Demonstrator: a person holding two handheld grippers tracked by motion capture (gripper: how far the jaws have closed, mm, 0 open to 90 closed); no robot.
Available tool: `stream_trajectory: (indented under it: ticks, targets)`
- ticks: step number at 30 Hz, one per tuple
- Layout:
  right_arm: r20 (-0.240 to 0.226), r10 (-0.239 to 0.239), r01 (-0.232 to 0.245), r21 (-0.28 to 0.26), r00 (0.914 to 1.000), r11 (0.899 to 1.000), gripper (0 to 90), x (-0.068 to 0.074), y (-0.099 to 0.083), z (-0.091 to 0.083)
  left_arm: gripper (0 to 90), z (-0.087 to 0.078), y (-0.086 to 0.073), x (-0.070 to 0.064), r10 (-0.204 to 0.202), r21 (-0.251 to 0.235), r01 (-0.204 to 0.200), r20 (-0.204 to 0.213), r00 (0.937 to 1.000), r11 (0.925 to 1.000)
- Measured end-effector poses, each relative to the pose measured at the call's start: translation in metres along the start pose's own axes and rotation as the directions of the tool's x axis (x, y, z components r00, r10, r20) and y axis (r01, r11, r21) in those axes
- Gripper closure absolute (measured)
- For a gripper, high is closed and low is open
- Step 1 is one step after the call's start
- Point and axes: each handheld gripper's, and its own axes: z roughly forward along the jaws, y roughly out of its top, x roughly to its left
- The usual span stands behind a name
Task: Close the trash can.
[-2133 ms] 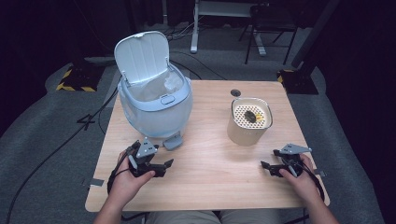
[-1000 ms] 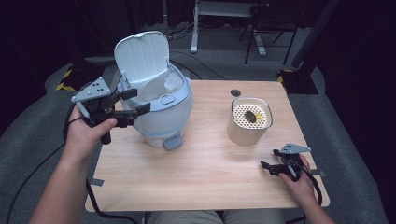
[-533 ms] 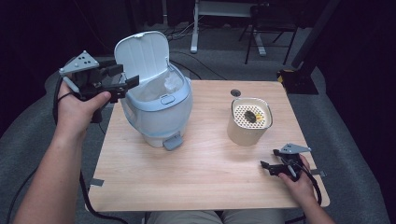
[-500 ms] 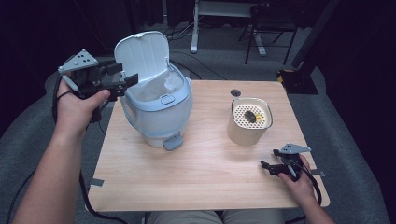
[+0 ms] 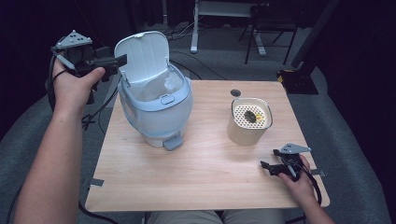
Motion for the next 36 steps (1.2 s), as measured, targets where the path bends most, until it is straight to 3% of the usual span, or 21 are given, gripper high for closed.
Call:
stream_trajectory:
  ticks: [7, 15, 19, 22, 27, 29, 36]
  targets:
    - [0.000, 0.003, -0.003, -0.001, 1.0000, 1.000, 18.3, 0.000, 0.000, 0.000, 30.8, 0.012, -0.001, 0.010, -0.010, 0.004, 0.010, 0.000, 0.9999, 0.9999]
    - [0.001, 0.002, -0.002, -0.002, 1.0000, 1.000, 18.3, 0.000, 0.000, 0.000, 28.4, 0.025, -0.001, 0.006, 0.002, 0.018, -0.002, 0.041, 0.9992, 0.9998]
    - [0.000, 0.004, -0.004, -0.001, 1.0000, 1.000, 18.3, 0.000, 0.000, 0.000, 27.6, 0.022, -0.001, 0.004, -0.012, 0.011, 0.011, 0.056, 0.9984, 0.9999]
    - [0.000, 0.003, -0.003, -0.001, 1.0000, 1.000, 18.3, 0.000, 0.000, 0.000, 30.6, 0.018, -0.001, 0.000, 0.012, 0.014, -0.013, 0.075, 0.9971, 0.9998]
    - [0.000, -0.001, 0.001, 0.001, 1.0000, 1.000, 18.3, 0.000, 0.000, 0.000, 34.6, 0.010, -0.004, -0.011, 0.030, 0.017, -0.033, 0.136, 0.9902, 0.9993]
    - [0.000, 0.001, -0.001, 0.000, 1.0000, 1.000, 18.3, 0.000, 0.000, 0.000, 35.8, 0.008, -0.007, -0.016, 0.032, 0.012, -0.035, 0.174, 0.9843, 0.9993]
    - [0.000, -0.002, 0.002, 0.001, 1.0000, 1.000, 18.3, 0.000, 0.000, 0.000, 36.7, 0.007, -0.021, -0.034, 0.069, 0.038, -0.079, 0.219, 0.9733, 0.9961]
